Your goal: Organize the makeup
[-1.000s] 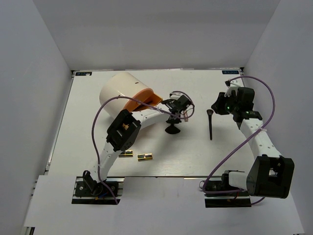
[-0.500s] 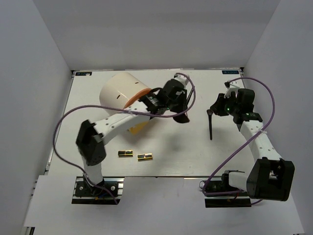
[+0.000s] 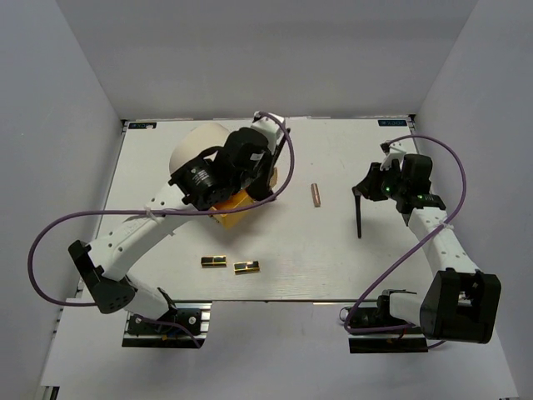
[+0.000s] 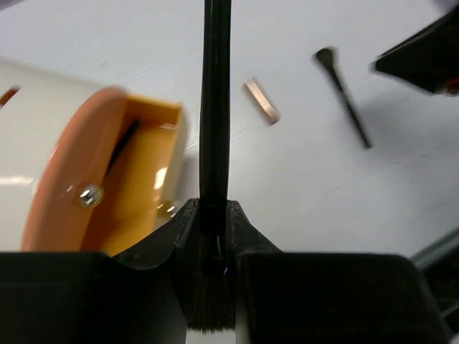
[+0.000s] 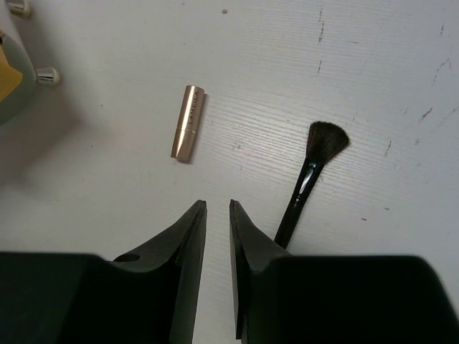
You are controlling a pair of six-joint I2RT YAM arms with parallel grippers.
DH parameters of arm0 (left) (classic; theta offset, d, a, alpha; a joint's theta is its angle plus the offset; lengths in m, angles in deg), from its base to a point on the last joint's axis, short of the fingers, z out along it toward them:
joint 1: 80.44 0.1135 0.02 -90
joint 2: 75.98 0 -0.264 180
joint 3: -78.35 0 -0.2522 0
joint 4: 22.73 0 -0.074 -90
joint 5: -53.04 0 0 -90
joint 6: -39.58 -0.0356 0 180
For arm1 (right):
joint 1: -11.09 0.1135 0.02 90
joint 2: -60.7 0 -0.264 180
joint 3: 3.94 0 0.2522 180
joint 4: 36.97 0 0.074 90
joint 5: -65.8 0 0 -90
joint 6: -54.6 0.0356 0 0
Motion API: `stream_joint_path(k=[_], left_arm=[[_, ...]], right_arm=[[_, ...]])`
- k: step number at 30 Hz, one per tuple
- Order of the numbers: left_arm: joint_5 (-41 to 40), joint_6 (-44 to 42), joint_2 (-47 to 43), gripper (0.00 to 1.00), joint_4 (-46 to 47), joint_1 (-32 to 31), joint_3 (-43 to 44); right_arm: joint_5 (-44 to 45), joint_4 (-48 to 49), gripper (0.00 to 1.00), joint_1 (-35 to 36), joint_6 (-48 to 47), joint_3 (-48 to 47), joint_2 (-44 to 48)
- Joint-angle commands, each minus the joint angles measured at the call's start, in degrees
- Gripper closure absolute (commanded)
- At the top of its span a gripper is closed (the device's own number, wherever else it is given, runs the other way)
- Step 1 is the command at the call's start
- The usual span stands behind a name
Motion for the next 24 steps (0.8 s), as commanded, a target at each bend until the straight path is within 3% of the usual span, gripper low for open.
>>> stream_joint_path(k=[1, 4, 24], left_arm=[[-12.84, -1.67, -3.23, 0.91, -6.82, -0.26, -3.93], [-17.60, -2.45, -4.81, 0.94, -7.09, -0.26, -7.27], [-25.78, -18.80, -5.26, 0.93, 9.78, -0.26, -23.02]], right_arm=[[-1.08, 1.85, 0.75, -0.02, -0.14, 0.59, 1.69], [-1.17, 1.85, 0.75, 0.07, -0.14, 0.51, 1.86], [-1.08, 1.41, 0.76, 0.07, -0.23, 0.24, 1.51]])
